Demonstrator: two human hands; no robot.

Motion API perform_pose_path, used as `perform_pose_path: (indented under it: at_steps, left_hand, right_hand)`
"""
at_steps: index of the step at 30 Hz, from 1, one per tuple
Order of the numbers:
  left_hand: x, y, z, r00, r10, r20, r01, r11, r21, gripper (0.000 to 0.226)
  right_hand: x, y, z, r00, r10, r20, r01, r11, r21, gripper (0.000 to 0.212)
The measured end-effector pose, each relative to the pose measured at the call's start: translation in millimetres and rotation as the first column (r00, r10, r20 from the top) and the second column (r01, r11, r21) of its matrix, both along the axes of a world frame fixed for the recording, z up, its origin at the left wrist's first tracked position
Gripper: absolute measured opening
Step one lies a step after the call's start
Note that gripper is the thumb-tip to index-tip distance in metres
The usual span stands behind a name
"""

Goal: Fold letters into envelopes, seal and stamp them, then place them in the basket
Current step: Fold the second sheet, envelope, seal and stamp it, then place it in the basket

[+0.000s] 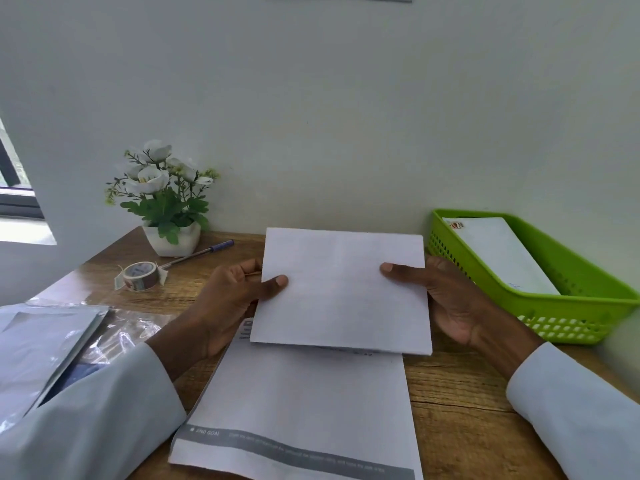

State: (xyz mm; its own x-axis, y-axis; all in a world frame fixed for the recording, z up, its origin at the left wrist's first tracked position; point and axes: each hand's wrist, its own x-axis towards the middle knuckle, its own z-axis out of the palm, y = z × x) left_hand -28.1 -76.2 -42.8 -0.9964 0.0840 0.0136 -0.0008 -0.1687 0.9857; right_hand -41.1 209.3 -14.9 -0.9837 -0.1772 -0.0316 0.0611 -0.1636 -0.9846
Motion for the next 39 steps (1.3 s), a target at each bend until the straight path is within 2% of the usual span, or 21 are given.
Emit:
perform_pose_path:
  at_steps: [4, 9, 13, 17, 24, 28, 31, 34, 36, 39]
  left_hand:
    - [-1, -3, -2, 0.999, 0.022, -0.029, -0.021, 0.998, 0.055, 0.044]
    - [0, -1, -2, 0.999, 0.003, -0.045, -0.004, 1.0, -0.025, 0.052]
    - [0, -3, 1, 0.999, -0.001, -0.038, 0.001, 1.0, -0.017, 0.047]
    - [0, -6, 6, 0.999, -0.018, -0.032, 0.017, 0.999, -0.028, 0.049]
    - [-1, -6, 7, 0.999, -0.044, 0.01, 0.044, 0.999, 0.013, 0.053]
    - [-2, -9, 5, 0.99, -0.125, 0.062, 0.117, 0.987, 0.112, 0.052]
    - [-2, -10, 5, 0.987, -0.136, 0.091, 0.12, 0.979, 0.162, 0.045]
    - [-3, -9, 6, 0.991, -0.093, 0.093, 0.08, 0.987, 0.139, 0.021]
    - [-3, -9, 6, 0.992, -0.056, 0.112, 0.042, 0.991, 0.127, 0.027]
    - [-2, -9, 8, 0.99, -0.076, 0.117, 0.053, 0.982, 0.183, 0.023]
  right_hand:
    - [0, -1, 0, 0.998, 0.061, -0.007, -0.06, 0.995, 0.074, 0.04]
    - [-4, 1, -4, 1.0, 0.013, -0.015, -0.012, 0.998, 0.063, 0.042]
    - [-5, 6, -1, 1.0, 0.013, -0.003, -0.013, 0.994, 0.108, 0.046]
    - [-6, 7, 2, 1.0, -0.008, -0.001, 0.008, 0.988, 0.153, 0.041]
    - [-8, 11, 8, 1.0, -0.015, 0.011, 0.013, 0.991, 0.137, 0.047]
    - [-6, 15, 9, 0.999, 0.034, 0.013, -0.034, 0.998, 0.054, 0.042]
    - [-8, 19, 8, 0.999, 0.039, 0.015, -0.038, 0.999, -0.016, 0.036]
    - [-10, 21, 6, 1.0, 0.027, -0.006, -0.027, 1.0, -0.007, 0.032]
    - [-11, 20, 5, 0.999, 0.013, -0.038, -0.011, 0.998, 0.054, 0.022]
    - [-11, 17, 5, 0.996, -0.019, -0.084, 0.027, 0.995, 0.099, 0.03]
